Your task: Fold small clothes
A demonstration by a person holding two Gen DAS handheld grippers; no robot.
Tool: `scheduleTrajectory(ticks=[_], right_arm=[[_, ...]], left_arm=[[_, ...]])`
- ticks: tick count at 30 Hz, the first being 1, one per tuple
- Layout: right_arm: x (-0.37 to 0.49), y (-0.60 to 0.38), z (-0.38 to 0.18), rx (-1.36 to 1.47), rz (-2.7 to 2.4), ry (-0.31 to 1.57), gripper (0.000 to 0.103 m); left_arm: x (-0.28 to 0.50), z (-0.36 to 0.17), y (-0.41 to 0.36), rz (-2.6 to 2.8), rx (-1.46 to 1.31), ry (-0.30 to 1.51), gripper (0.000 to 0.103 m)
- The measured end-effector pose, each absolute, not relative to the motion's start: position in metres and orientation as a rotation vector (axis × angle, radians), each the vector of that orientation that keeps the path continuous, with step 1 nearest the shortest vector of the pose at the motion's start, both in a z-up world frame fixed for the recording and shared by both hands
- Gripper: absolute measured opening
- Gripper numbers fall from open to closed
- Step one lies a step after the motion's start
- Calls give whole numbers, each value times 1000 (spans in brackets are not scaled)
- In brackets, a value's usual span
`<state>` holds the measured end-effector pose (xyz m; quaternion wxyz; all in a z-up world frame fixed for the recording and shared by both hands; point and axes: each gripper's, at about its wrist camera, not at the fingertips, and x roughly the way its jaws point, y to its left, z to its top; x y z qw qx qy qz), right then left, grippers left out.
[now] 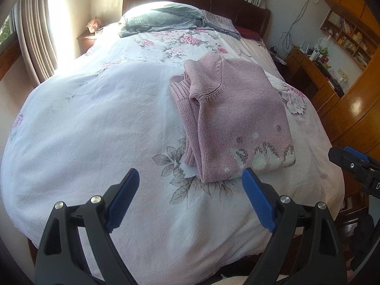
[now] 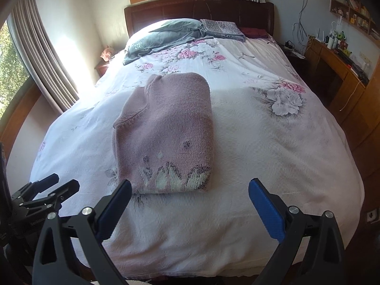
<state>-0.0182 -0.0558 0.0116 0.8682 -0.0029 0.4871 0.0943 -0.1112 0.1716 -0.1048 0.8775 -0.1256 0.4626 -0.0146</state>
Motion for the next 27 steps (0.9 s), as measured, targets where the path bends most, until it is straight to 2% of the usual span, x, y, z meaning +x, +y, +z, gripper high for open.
scheduleTrajectory(ticks=[27], right_arm=[[-18, -52, 10, -71, 152, 1030, 99]], left_arm=[[-112, -107, 168, -33, -246, 968, 88]])
